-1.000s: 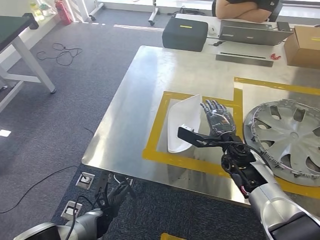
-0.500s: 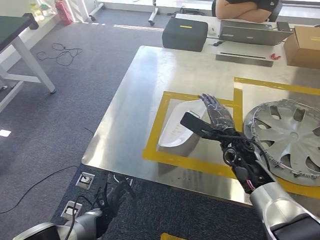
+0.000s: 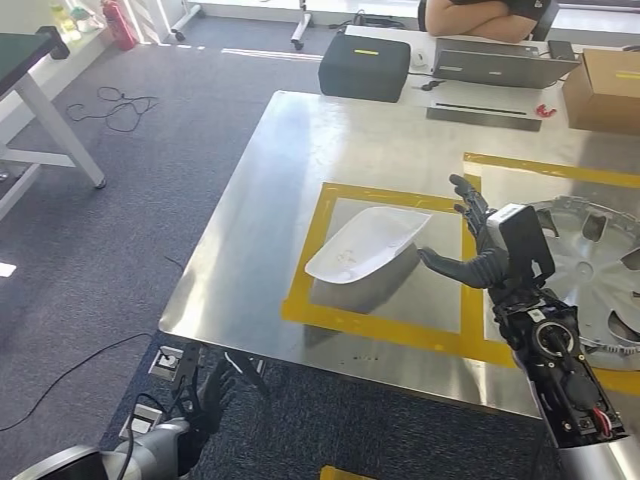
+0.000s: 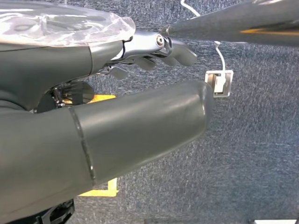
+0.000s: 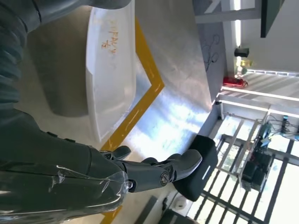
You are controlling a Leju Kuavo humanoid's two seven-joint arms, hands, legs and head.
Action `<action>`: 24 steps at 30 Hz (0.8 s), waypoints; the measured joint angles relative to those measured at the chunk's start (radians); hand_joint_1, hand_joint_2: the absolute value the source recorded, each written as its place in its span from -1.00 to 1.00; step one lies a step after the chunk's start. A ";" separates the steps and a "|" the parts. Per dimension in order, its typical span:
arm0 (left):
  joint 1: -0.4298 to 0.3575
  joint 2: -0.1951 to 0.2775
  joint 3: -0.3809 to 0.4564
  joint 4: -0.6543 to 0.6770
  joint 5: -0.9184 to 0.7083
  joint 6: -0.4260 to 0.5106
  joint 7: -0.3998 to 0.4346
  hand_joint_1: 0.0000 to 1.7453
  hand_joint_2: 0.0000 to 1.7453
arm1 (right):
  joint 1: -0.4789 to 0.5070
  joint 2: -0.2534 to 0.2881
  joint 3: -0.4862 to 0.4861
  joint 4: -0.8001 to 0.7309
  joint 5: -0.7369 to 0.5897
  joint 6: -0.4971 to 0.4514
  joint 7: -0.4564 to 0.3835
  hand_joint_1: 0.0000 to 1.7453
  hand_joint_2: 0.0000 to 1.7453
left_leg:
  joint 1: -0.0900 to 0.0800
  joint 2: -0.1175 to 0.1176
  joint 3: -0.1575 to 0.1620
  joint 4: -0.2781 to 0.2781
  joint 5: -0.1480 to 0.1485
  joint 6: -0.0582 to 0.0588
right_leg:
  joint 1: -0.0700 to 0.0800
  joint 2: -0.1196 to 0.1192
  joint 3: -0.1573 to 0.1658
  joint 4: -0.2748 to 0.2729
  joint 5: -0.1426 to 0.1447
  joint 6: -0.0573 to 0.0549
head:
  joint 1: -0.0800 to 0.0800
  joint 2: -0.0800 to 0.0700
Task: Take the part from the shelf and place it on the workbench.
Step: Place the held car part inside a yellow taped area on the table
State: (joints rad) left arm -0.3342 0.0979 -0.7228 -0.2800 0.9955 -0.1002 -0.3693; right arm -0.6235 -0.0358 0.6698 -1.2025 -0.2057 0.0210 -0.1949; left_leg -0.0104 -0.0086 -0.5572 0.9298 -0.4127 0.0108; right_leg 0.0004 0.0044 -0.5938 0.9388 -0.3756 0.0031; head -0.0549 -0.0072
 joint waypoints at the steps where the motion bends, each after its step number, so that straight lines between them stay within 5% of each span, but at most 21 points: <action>1: 0.000 0.000 0.000 0.000 -0.002 0.001 0.000 -1.00 -1.00 | 0.005 -0.008 -0.001 -0.023 0.002 -0.004 0.000 -1.00 1.00 | 0.000 0.000 0.000 0.000 0.000 0.000 | 0.000 0.000 0.000 0.000 0.000 0.000 | 0.000 0.000; 24: -0.001 0.001 0.000 0.000 -0.023 0.005 0.002 -1.00 -1.00 | 0.090 -0.103 -0.002 -0.317 -0.169 0.044 0.000 -1.00 1.00 | 0.000 0.000 0.000 0.000 0.000 0.000 | 0.000 0.002 0.000 0.000 -0.001 0.000 | 0.000 0.000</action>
State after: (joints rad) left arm -0.3350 0.0984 -0.7229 -0.2801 0.9727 -0.0953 -0.3676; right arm -0.5336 -0.1392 0.6682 -1.5193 -0.3748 0.0650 -0.1947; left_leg -0.0103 -0.0082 -0.5572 0.9297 -0.4130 0.0110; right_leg 0.0004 0.0064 -0.5941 0.9387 -0.3761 0.0034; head -0.0549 -0.0072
